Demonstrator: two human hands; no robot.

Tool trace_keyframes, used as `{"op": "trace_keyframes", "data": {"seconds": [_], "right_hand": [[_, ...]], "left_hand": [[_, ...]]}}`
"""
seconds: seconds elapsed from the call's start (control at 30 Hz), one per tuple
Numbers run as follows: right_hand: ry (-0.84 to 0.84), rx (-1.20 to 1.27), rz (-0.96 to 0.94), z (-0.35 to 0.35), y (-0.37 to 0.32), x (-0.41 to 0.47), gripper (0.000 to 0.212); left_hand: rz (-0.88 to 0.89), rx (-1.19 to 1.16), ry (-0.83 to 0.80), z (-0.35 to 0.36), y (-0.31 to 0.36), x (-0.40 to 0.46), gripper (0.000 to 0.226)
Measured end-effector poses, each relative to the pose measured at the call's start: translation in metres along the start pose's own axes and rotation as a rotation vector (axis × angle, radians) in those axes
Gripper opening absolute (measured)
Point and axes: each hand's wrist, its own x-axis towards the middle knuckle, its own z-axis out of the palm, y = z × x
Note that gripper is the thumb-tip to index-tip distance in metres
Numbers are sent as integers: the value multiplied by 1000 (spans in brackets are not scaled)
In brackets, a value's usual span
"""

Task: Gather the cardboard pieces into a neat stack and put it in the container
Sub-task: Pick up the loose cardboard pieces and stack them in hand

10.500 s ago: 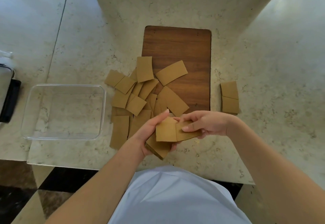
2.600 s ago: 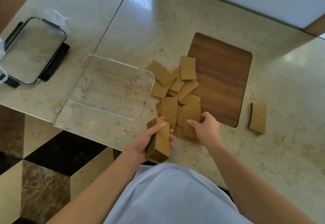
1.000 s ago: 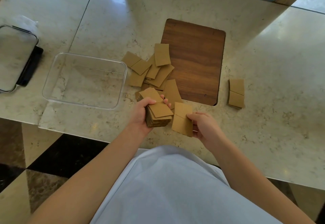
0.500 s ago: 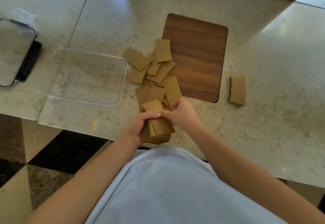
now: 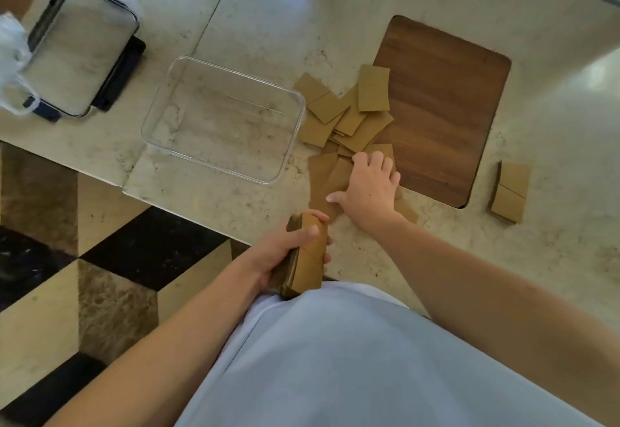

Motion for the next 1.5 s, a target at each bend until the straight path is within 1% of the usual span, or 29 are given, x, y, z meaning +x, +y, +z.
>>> {"op": "trace_keyframes", "data": {"seconds": [0.07,0.1,0.17,0.2,0.27,0.3,0.33,0.37,0.4,0.43,0.47,0.5,0.53,0.57,0.63,0.7,0.73,0.8,0.87,0.9,0.93,1.0,1.07,1.13,1.2,1.23,1.33,1.4,1.5], "right_hand": [[12,13,-51,-5,6,4,58],[-23,77,-81,-8,11,5,48],[-148,310,-61,-16,20,4,30],[-177,431,-25,-21,26,3,27],[-120,628,66,-36,39,-4,21],[-87,745,116,-45,47,-9,18],[-88,890,156,-54,57,-14,15],[-133,1041,170,-65,67,-21,15],[-218,1171,144,-73,76,-27,18],[-329,1241,101,-79,81,-34,22],[-436,1245,61,-82,85,-39,26],[-532,1188,18,-82,84,-44,27],[-590,1083,-31,-77,78,-48,25],[-587,958,-64,-71,71,-50,23],[-439,803,-48,-57,55,-50,25],[-283,781,38,-50,50,-43,41],[-227,757,51,-47,53,-37,51],[-125,738,106,-42,61,-25,65],[21,738,250,-35,68,-13,63],[70,661,302,-30,70,-6,63],[70,529,315,-26,69,0,66],[1,286,294,-18,66,9,70],[-28,219,296,-15,61,16,70],[-5,227,311,-14,60,18,66],[-1,252,318,-15,64,19,59],[-20,334,338,-17,67,18,51],[-62,837,438,-25,78,7,15],[-62,962,427,-34,82,-6,9],[-96,1014,390,-46,82,-28,6]], "left_hand": [[-29,83,-64,-6,2,-3,69],[-39,82,-116,-9,4,-4,69],[-58,53,-204,-16,8,-4,72],[-68,48,-236,-17,10,-2,71],[-104,41,-274,-14,13,4,66],[-126,23,-266,-11,14,8,65],[-149,-3,-229,-8,14,12,67],[-169,-40,-180,-6,15,15,72],[-186,-89,-137,-4,17,20,77],[-188,-148,-114,-3,19,23,79],[-189,-167,-103,1,22,28,75],[-186,-142,-94,6,25,34,68],[-195,-97,-95,12,28,40,61],[-217,-65,-122,19,28,45,58],[-258,-89,-200,31,26,51,64],[-212,-148,-220,35,23,55,74],[-177,-173,-232,34,23,57,78],[-126,-231,-288,32,23,62,78],[-98,-252,-339,32,24,66,81],[-85,-246,-345,31,24,68,82],[-82,-238,-334,29,24,69,82],[-93,-233,-298,26,25,70,78],[-80,-233,-274,24,27,71,72],[-44,-247,-231,23,27,72,70],[-2,-268,-177,24,28,73,70],[10,-268,-158,24,29,73,70],[7,-266,-126,24,31,74,70],[-11,-306,-109,24,30,76,64],[-14,-310,-77,27,28,78,48]]}}
